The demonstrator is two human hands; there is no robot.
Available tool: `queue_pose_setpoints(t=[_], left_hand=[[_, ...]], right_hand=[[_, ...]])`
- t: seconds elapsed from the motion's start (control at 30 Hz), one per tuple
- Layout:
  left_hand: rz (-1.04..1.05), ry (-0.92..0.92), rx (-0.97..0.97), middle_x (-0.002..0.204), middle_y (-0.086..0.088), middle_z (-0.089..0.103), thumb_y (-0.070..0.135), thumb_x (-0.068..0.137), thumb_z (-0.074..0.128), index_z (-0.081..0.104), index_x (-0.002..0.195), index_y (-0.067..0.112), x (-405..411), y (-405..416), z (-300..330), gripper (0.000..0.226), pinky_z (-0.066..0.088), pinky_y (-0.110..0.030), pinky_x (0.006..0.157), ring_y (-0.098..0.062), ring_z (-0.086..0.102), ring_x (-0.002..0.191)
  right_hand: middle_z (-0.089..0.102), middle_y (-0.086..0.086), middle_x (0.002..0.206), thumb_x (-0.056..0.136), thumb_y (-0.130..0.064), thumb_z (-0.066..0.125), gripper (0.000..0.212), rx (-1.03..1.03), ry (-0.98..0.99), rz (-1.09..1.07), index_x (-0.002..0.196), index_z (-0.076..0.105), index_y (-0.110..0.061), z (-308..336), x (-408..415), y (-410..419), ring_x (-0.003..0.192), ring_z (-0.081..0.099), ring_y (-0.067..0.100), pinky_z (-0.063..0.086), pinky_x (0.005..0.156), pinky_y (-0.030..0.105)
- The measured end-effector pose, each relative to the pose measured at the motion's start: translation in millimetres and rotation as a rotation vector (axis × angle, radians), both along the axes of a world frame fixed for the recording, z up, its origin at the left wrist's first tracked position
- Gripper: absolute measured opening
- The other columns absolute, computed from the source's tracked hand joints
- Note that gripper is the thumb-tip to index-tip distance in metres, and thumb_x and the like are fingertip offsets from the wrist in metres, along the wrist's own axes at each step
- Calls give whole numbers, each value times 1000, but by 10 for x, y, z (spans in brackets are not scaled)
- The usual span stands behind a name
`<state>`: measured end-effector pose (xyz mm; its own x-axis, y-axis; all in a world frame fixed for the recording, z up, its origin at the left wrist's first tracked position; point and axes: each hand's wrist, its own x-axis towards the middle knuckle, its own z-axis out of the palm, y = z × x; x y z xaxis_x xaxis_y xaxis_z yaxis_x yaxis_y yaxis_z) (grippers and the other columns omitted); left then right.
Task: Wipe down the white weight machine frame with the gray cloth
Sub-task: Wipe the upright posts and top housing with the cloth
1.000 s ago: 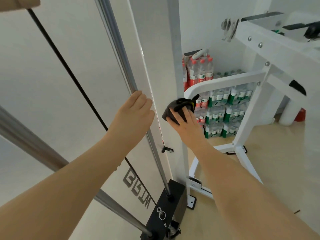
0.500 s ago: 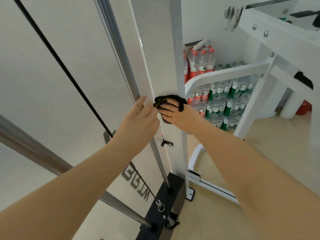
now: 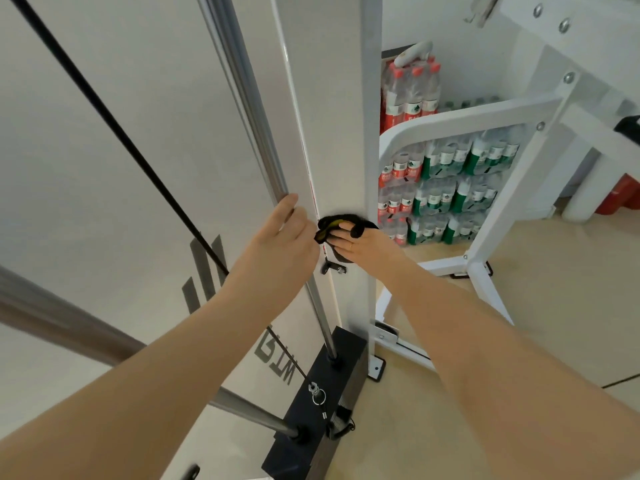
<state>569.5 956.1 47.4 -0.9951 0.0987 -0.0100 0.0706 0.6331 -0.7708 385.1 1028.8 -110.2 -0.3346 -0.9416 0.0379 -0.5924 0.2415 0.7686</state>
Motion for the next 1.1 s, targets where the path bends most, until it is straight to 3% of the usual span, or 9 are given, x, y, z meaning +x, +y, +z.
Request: queue_pose_setpoints(t=[0.07, 0.2, 0.43, 0.57, 0.73, 0.87, 0.93, 1.0, 1.1], left_hand=[[16, -8, 0, 97, 6, 65, 11, 79, 28, 68, 88, 26, -11, 18, 10, 44, 30, -40, 110, -17, 58, 108], [17, 9, 1, 105, -4, 57, 3, 79, 6, 59, 103, 13, -110, 14, -118, 59, 2, -48, 113, -29, 46, 117], [109, -70, 92, 102, -7, 55, 5, 90, 33, 55, 101, 8, -152, 23, -131, 25, -4, -48, 113, -31, 46, 110], [120, -101, 109, 109, -8, 55, 10, 91, 37, 55, 106, 8, -147, 25, -91, 23, -2, -47, 114, -30, 44, 115], [110, -100, 129, 104, -7, 55, 6, 90, 34, 56, 103, 8, -140, 53, -141, 26, -7, -50, 112, -32, 44, 113], [94, -130, 113, 104, -7, 56, 7, 90, 36, 58, 103, 8, -168, 65, -234, 26, -8, -51, 111, -33, 44, 113], [86, -132, 127, 101, -5, 57, 6, 89, 35, 59, 102, 8, -169, 32, -278, 27, -10, -50, 111, -32, 46, 112], [69, -112, 151, 98, -6, 58, 5, 89, 34, 59, 103, 7, -173, -12, -325, 29, -11, -49, 111, -32, 47, 111], [50, -107, 168, 99, -7, 59, 5, 88, 33, 58, 105, 6, -159, -34, -355, 30, -9, -46, 112, -32, 46, 113]], right_hand=[[12, 3, 156, 96, -9, 38, 56, 36, -24, 108, 147, 14, -9, 296, -5, 83, 143, 9, 21, -5, 112, 38], [48, -15, 138, 86, -28, 58, 37, -62, 99, 192, 123, 59, -33, 186, 8, 159, 130, 42, 8, 27, 111, 30], [47, 2, 140, 90, -9, 50, 28, 34, -128, 192, 113, 64, -18, 217, 7, 115, 135, 35, 20, 17, 116, 34], [69, -5, 110, 65, -16, 75, 26, -367, -189, 340, 90, 74, -24, 649, 60, 285, 107, 62, 13, 46, 95, 30], [56, 11, 130, 82, 1, 40, 46, -901, -172, 207, 124, 58, -5, 1129, 48, 520, 120, 53, 29, 40, 100, 45], [17, 11, 154, 91, 10, 36, 60, -1371, -949, -161, 146, 17, -4, 1131, 132, 398, 143, 15, 25, 13, 117, 39], [15, 6, 155, 95, 4, 35, 61, -1512, -1372, -169, 148, 8, -10, 1032, 256, 181, 142, 16, 20, 11, 116, 31], [18, 4, 154, 94, 4, 37, 66, -1655, -1524, -164, 149, 4, -14, 933, 408, -68, 140, 20, 18, 13, 115, 29], [13, 8, 155, 90, 8, 43, 73, -1768, -1435, -279, 148, 3, -7, 756, 482, -268, 142, 14, 18, 7, 114, 21]])
